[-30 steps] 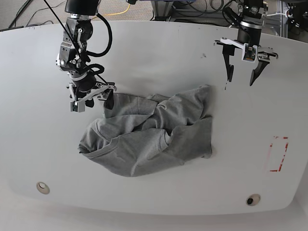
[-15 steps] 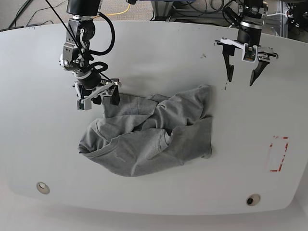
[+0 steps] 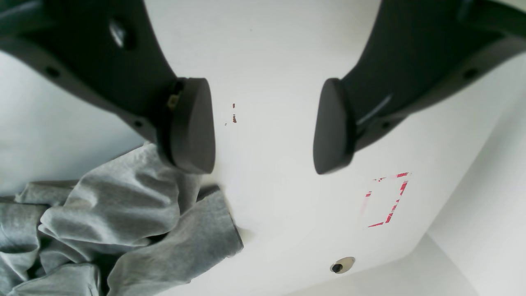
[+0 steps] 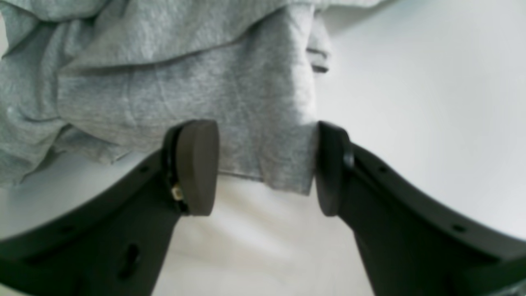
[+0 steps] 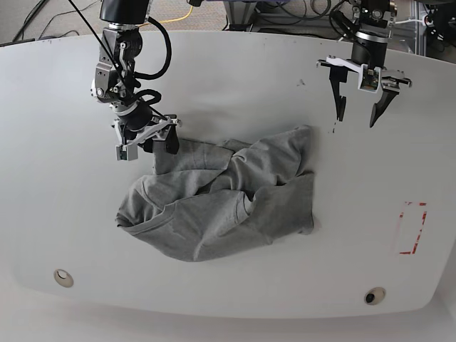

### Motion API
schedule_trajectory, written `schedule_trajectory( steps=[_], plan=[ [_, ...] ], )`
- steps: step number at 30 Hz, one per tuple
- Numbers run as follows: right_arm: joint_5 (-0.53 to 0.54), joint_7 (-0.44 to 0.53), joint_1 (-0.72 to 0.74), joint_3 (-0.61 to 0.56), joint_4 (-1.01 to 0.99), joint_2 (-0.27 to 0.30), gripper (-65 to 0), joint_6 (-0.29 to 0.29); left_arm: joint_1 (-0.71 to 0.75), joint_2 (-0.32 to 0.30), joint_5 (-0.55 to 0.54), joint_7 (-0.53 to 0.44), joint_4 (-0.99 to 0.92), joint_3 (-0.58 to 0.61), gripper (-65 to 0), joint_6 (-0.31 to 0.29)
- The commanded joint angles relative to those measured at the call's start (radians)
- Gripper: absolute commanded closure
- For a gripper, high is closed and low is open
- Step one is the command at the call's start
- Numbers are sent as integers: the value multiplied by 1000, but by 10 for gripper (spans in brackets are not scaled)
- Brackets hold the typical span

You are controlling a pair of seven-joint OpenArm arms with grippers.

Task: Layout the t-shirt on the table in an organized manner, then fold the t-shirt properly
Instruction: 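Grasp the grey t-shirt edge with the right gripper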

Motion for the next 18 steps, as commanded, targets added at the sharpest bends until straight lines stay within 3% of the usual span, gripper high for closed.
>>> schedule_trajectory(
  steps=[1, 7, 10, 16, 18],
  plan=[
    [-1, 10, 8, 0, -10, 5, -350, 1, 6, -6, -4, -27, 17, -5, -360, 7],
    [-4, 20, 2, -3, -36, 5, -335, 1, 6, -6, -4, -27, 17, -5, -360, 7],
    [-1, 20, 1, -5, -34, 2, -257, 1, 6, -6, -4, -27, 17, -5, -360, 7],
    [-4, 17, -1, -5, -34, 1, -22, 1, 6, -6, -4, -27, 17, -5, -360, 7],
    [-4, 16, -5, -5, -34, 1, 0, 1, 6, -6, -4, -27, 17, -5, -360, 7]
  ],
)
